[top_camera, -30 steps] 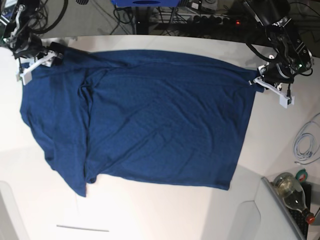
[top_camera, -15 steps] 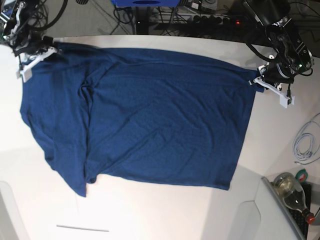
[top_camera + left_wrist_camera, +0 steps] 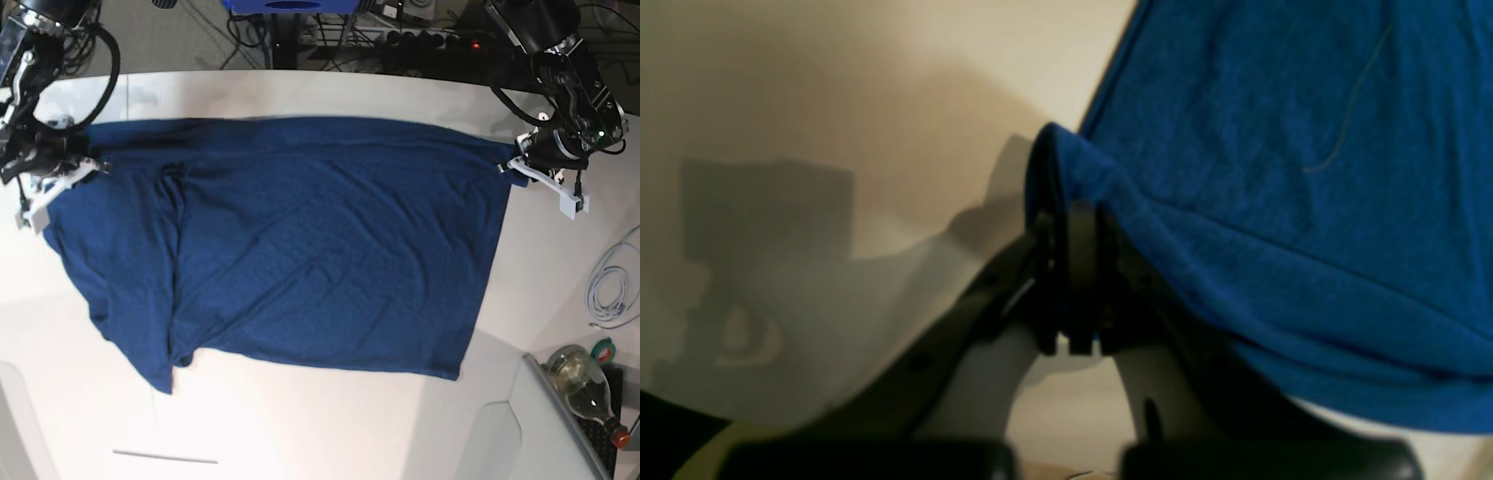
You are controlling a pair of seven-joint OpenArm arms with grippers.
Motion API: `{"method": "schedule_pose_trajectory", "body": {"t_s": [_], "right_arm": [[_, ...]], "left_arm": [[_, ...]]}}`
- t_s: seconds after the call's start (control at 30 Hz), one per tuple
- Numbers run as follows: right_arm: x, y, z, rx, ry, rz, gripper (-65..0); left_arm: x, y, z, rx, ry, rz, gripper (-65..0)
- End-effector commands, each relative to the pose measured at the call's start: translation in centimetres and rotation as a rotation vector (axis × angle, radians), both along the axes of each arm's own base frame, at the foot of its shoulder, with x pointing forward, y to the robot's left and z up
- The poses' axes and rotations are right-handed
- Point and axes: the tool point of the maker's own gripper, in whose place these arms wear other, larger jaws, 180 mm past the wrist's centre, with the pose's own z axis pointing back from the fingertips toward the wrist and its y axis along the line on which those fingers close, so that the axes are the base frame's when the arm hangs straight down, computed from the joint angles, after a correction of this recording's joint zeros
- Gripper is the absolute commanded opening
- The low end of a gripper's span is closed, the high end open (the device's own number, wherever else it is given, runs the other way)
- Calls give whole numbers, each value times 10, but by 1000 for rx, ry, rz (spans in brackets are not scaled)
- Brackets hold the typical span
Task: Layout the t-shirt on the table in an organized manner, then fold the t-shirt properly
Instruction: 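Lower the held shirt edge onto the table with both grippers, then open the right gripper and release the shirt corner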
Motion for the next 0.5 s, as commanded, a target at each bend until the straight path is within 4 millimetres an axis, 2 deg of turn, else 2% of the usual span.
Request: {"method": "schedule_pose_trajectory", "body": {"t_s": [0.0, 0.2, 0.4, 0.47], "right_arm": [[13, -7, 7, -12, -29, -16, -645], [31, -11, -7, 8, 7, -29, -645], [41, -20, -25, 49, 71, -43, -641], [42, -22, -31, 64, 93, -49, -617]], "left_arm": [[9, 7, 11, 22, -38, -2, -650], [14, 9, 25, 55, -71, -11, -650], [17, 9, 26, 54, -77, -11, -650], [19, 8, 27, 53, -80, -12, -650]]}}
